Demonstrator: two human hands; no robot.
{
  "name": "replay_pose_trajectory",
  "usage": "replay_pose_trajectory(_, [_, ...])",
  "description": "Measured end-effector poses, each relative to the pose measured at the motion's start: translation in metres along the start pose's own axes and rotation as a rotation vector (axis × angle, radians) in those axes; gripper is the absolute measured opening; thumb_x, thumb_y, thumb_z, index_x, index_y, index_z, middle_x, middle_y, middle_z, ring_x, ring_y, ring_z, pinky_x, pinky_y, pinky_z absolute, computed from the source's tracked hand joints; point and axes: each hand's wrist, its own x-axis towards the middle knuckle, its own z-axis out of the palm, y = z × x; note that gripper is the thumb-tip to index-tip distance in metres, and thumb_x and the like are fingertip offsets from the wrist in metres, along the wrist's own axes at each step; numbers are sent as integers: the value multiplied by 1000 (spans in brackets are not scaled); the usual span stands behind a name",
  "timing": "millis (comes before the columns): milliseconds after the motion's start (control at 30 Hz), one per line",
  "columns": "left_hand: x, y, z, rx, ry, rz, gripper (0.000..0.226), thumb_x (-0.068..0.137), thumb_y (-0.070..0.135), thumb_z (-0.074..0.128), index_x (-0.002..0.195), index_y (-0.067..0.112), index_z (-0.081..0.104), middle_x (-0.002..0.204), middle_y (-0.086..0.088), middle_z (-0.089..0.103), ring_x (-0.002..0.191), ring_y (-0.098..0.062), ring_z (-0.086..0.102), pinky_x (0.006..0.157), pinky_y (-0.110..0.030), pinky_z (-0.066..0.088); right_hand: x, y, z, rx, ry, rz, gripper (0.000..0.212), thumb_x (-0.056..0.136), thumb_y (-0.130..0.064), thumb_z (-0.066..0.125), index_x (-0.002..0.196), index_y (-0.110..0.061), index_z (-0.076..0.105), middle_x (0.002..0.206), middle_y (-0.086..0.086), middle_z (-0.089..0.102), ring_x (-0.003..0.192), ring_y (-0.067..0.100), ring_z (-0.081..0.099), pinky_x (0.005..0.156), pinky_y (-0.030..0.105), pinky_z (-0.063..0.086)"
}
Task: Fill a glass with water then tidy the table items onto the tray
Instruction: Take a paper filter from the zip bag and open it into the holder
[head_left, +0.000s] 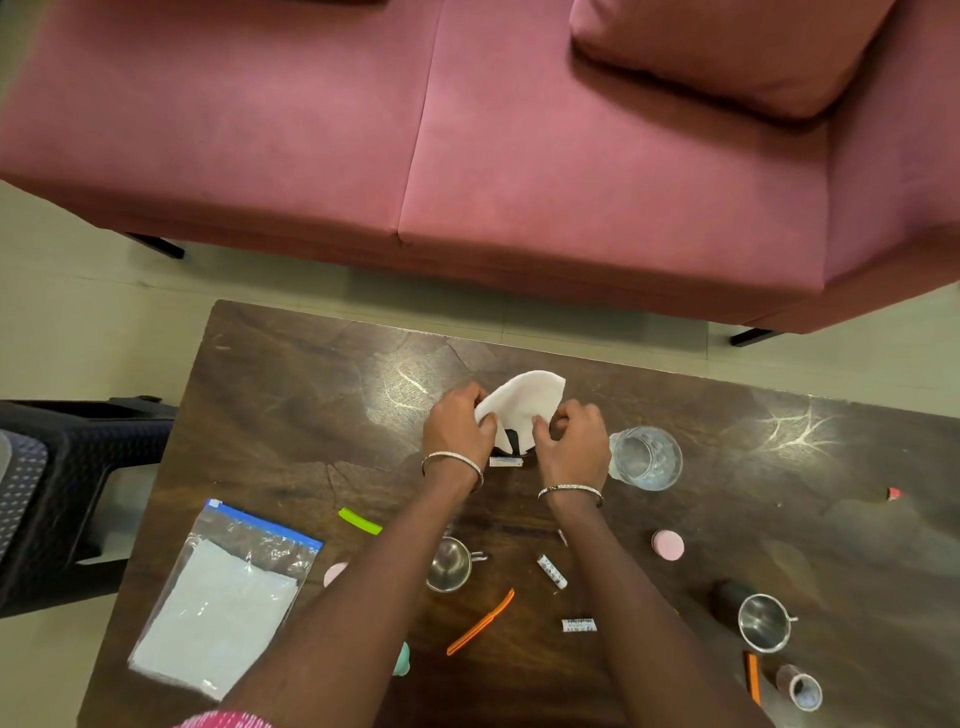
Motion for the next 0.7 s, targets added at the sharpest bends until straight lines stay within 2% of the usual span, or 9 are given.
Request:
replay_pose_trajectory(133, [4,0,2,25,33,31,7,75,14,61,82,14,62,78,-3,62,68,-23,53,57,-29,40,2,-1,-1,10,27,-47,16,84,-23,70,80,-16,57,80,-1,60,73,19,57,61,27,38])
replay_pose_trajectory(267, [4,-2,3,31,15,7,9,74,12,62,80,15,67,79,-1,62,70,-21,54,59,-26,34,-1,2,5,-86,-50,-63,16,85,-27,65,92,-14,58,85,3,64,80,23,60,66,38,52])
replay_pose_trajectory(400, [3,-6,5,25,-28,7,9,72,15,64,81,15,68,81,-2,62,73,-21,55,60,-26,37,-1,2,9,-116,-5,-62,28,83,-38,66,91,-12,61,89,4,54,79,23,56,60,33,47])
replay_pose_trajectory(567, [0,-8,6,72,-42,48,8,76,14,65,83,15,68,85,-2,62,76,-22,57,62,-26,38,1,2,9,-198,66,-120,17,78,-23,75,86,-9,70,100,5,53,92,25,51,65,37,52])
replay_pose_trajectory(700, [-1,-4,7,87,-61,107,17,77,10,62,89,18,70,89,-4,64,80,-24,59,65,-29,43,0,2,11,-328,53,-260,19,74,-13,75,91,-9,70,104,10,60,91,30,54,69,41,53])
